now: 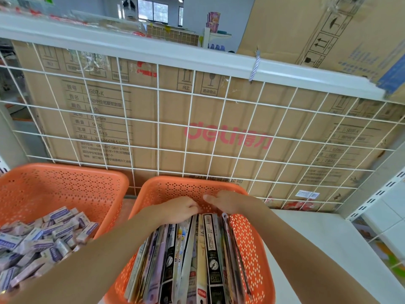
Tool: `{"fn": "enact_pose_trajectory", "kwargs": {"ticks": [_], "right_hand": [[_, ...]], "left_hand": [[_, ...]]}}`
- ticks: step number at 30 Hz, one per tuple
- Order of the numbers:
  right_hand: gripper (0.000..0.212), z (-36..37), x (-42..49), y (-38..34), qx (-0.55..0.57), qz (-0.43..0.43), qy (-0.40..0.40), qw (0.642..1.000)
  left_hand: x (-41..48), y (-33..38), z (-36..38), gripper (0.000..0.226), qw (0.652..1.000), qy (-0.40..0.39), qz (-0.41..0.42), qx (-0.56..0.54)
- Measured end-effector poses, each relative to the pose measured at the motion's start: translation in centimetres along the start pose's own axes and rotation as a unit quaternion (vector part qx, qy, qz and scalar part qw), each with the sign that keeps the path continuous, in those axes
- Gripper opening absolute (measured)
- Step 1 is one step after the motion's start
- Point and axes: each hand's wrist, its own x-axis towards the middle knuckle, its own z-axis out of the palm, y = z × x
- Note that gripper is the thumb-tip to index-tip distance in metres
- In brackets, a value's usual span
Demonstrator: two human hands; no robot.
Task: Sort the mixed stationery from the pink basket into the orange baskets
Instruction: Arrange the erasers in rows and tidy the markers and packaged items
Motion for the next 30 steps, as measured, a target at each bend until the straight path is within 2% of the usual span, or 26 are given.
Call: {"fn": "enact_pose_trajectory", "kwargs": {"ticks": [3,6,10,13,17,20,23,27,30], "right_hand": [[0.066,-0.2,0.2,-0.1,0.038,0.001,-0.03,0.999],[0.052,-0.2,0.0,-0.2,-0.007,0.004,-0.001,1.0],[0.07,0.1,0.0,0.0,-0.011,0.009,-0.018,1.0],[0.065,0.1,-0.4,-0.3,-0.036,-0.006,-0.014,0.999],[0.047,0.7,-1.6,-0.4,-0.042,-0.023,0.036,0.998],[0.042,2.7,-3.2,0.4,-0.076,-0.024,0.081,0.994],[0.056,4.9,-5.4,0.3,-0.114,-0.04,0.065,0.991],[0.076,6.9,-7.2,-0.4,-0.163,-0.071,-0.001,0.984],[0.122,7.9,-7.2,0.1,-0.189,-0.065,-0.005,0.98]], "left_hand": [[0.2,-0.7,-0.2,0.037,1.0,0.002,0.002,0.004],[0.1,-1.0,-0.3,0.034,1.0,-0.004,0.017,-0.011],[-0.1,-1.3,-0.3,0.03,0.998,-0.03,0.031,-0.035],[-0.1,-1.4,-0.3,0.03,0.999,-0.027,0.032,-0.032],[-1.5,0.4,-0.8,0.033,0.996,0.004,0.054,0.066],[-4.6,0.7,-0.3,0.055,0.984,-0.024,0.072,0.16],[-7.6,0.5,1.3,0.074,0.96,-0.109,0.083,0.246],[-8.9,0.4,3.1,0.087,0.945,-0.126,0.057,0.296],[-8.8,-0.4,4.1,0.102,0.936,-0.115,0.014,0.332]]}}
